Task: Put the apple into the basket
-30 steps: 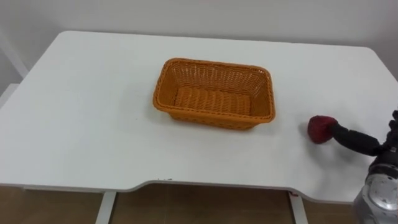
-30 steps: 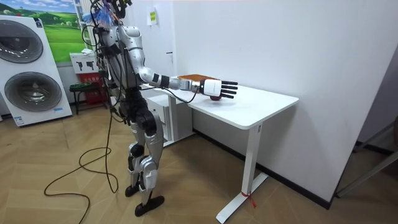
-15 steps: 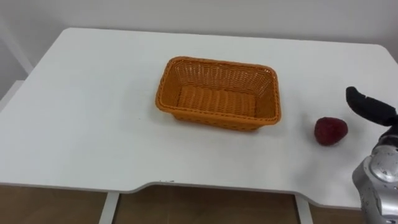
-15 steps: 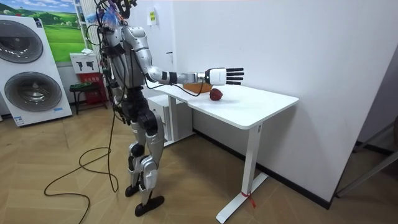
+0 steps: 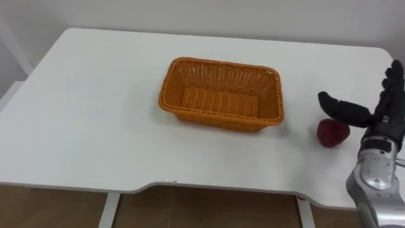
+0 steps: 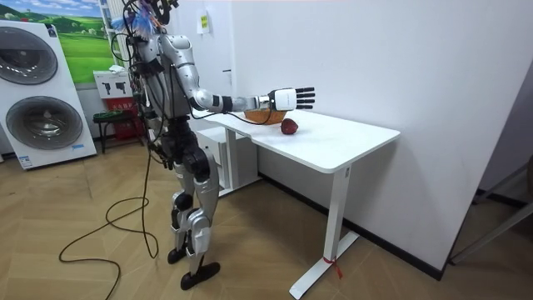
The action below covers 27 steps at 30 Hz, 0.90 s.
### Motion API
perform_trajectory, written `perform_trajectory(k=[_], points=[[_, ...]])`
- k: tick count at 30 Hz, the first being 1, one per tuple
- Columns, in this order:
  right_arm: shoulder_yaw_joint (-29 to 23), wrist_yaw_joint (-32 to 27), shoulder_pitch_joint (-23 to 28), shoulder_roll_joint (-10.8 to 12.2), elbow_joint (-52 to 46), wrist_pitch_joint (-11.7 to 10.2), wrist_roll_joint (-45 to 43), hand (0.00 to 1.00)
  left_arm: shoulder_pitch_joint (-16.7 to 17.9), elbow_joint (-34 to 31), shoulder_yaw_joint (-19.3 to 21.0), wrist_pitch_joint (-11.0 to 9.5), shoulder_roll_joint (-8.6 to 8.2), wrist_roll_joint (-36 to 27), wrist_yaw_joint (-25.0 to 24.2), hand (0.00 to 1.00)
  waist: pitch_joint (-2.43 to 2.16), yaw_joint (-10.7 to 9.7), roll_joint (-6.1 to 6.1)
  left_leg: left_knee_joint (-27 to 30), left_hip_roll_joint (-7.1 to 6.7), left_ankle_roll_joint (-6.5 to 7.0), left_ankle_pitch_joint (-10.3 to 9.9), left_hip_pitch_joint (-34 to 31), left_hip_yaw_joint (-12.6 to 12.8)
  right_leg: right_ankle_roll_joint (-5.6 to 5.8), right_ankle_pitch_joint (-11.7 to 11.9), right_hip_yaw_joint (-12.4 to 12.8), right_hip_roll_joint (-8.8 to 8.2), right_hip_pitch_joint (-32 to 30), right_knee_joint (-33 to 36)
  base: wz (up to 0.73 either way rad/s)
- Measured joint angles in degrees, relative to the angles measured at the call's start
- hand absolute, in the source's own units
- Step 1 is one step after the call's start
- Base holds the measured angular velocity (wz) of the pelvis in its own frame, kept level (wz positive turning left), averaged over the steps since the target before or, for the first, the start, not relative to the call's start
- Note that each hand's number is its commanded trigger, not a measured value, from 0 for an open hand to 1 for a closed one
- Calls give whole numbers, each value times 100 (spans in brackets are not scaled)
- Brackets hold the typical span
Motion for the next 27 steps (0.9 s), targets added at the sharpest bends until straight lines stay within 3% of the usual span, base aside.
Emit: perform_trajectory(k=[8,16,24,25,26,27], points=[[137,345,8,1,103,50,-78,0,-26,-7,-5,21,3,0,-28,0,-4,-2,-2,2,-2,0,0,-6,-29,0,0,-29,0,13,-14,1],[151,674,28,9,1168,63,-254,0,-10,-6,0,-15,24,-4,-188,0,-11,-15,-6,44,-4,-1,1,16,-55,0,0,-61,-7,60,-11,1],[116,864,28,11,1593,109,-250,0,-50,-12,32,-1,23,3,-163,0,-21,-16,-11,86,-7,0,1,1,-66,-1,0,-101,-17,64,-12,1],[116,867,29,11,1613,104,-239,10,-53,-14,32,-1,24,2,-148,0,-24,-20,-10,90,-9,-1,1,0,-75,-1,1,-107,-17,71,-14,4],[116,867,29,12,1634,101,-235,100,-54,-15,33,-1,24,1,-138,0,-25,-22,-10,91,-10,-1,1,1,-81,-1,1,-113,-19,78,-15,0],[116,872,34,12,1665,99,-237,100,-51,-15,33,-1,23,0,-114,0,-33,-23,-10,92,-12,-1,1,10,-87,-1,1,-117,-19,91,-15,3]])
